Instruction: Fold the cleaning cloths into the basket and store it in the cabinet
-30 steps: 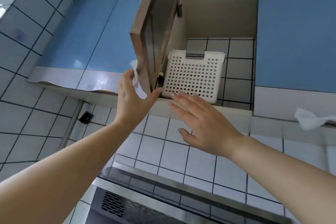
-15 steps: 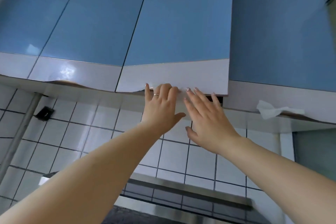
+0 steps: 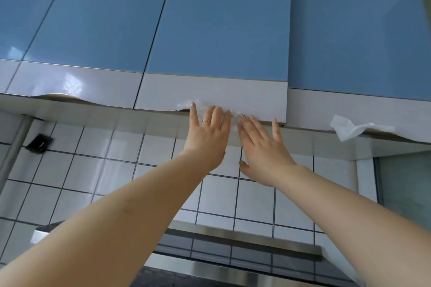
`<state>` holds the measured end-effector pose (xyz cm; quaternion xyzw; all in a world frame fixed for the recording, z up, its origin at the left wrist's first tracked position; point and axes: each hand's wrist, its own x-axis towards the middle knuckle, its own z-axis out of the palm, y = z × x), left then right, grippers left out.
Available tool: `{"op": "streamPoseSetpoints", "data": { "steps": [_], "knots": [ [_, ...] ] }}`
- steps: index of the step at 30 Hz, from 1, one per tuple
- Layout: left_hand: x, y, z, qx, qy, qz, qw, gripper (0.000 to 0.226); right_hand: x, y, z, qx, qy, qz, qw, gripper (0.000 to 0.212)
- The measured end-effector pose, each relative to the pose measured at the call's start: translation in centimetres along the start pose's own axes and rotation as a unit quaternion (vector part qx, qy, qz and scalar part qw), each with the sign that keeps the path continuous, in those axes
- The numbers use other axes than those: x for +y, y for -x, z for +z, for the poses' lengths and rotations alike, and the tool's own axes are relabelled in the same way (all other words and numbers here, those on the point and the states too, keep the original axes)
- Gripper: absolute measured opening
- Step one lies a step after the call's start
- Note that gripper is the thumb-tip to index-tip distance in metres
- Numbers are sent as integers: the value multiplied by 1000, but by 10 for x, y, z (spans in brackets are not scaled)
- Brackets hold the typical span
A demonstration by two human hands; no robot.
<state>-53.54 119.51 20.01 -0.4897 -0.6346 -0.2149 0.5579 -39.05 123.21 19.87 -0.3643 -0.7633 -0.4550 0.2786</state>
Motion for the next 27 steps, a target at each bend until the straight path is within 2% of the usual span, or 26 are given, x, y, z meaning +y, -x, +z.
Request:
{"op": "streamPoseSetpoints", "data": {
  "steps": [5, 11, 21, 27],
  "knots": [
    [6, -3, 10, -12, -13, -6, 1000, 90, 1, -6, 8, -12, -16, 8, 1000, 83],
    [8, -6, 21, 12, 1, -13, 1000, 83, 3, -8, 15, -6, -31, 11, 999, 81],
    [8, -9, 19, -19, -14, -8, 1000, 88, 11, -13, 5, -32, -56, 14, 998, 80],
    [2, -1, 8, -35, 63, 5, 997, 88, 10, -5, 2, -32, -37, -2, 999, 79]
  ]
}}
